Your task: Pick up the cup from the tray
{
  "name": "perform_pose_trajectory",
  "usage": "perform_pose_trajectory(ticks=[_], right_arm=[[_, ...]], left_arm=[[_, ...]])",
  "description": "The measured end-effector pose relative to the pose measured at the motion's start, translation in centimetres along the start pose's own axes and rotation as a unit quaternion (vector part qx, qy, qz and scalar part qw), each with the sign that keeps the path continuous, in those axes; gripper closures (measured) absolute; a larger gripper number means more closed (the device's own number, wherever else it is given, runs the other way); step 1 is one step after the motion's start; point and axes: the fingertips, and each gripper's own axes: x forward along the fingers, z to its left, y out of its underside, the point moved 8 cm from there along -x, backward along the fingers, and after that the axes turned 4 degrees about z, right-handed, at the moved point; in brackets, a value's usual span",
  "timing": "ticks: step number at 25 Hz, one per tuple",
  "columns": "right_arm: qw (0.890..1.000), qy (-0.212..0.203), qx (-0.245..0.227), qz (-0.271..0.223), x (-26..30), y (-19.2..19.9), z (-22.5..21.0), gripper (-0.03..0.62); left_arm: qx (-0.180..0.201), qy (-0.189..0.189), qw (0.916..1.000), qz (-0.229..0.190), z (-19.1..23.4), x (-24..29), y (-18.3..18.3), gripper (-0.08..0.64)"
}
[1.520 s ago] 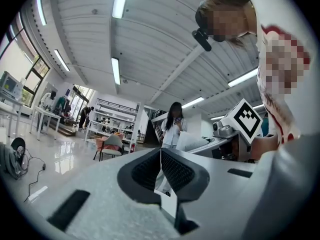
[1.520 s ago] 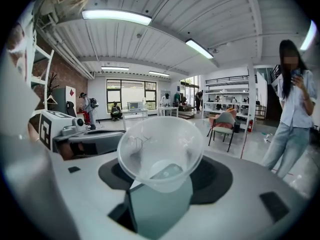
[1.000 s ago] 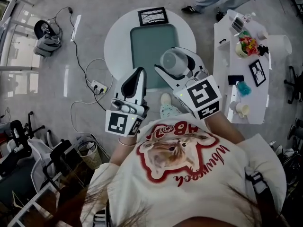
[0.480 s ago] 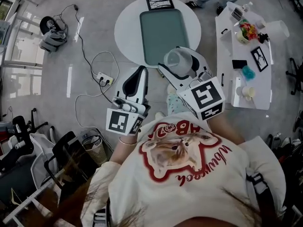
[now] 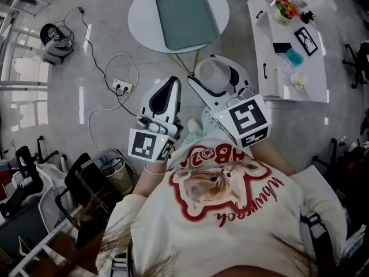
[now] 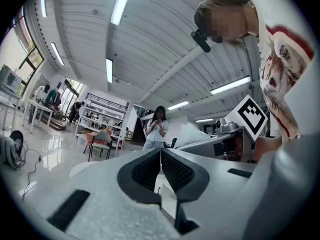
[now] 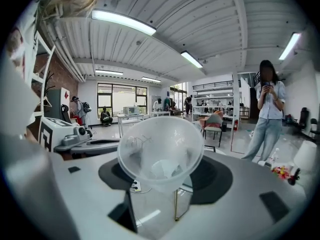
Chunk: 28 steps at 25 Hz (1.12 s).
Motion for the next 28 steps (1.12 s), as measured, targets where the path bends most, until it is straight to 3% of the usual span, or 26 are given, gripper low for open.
perform_pose_trajectory(ticks=[10,22,28], right_arm=[[0.999,0.002,-0.017,-0.030,-6.1,0.8,1.1,0.293],[0.999,-0.027,-0.017,-0.022,-17.4,5.7,0.6,0.293],[0.999,-0.037,-0.021,-0.025,-20.3,6.6,1.2,0.293]], left_arm=[[0.026,0.001,0.9995,-0.019,-6.2,-2.4,-1.4,0.545],[0.002,-0.054,0.9985,-0.009,-18.7,-5.7,1.8,0.545],[0.006,-0.053,0.9986,-0.003,-22.1,-7.0,1.6,0.545]])
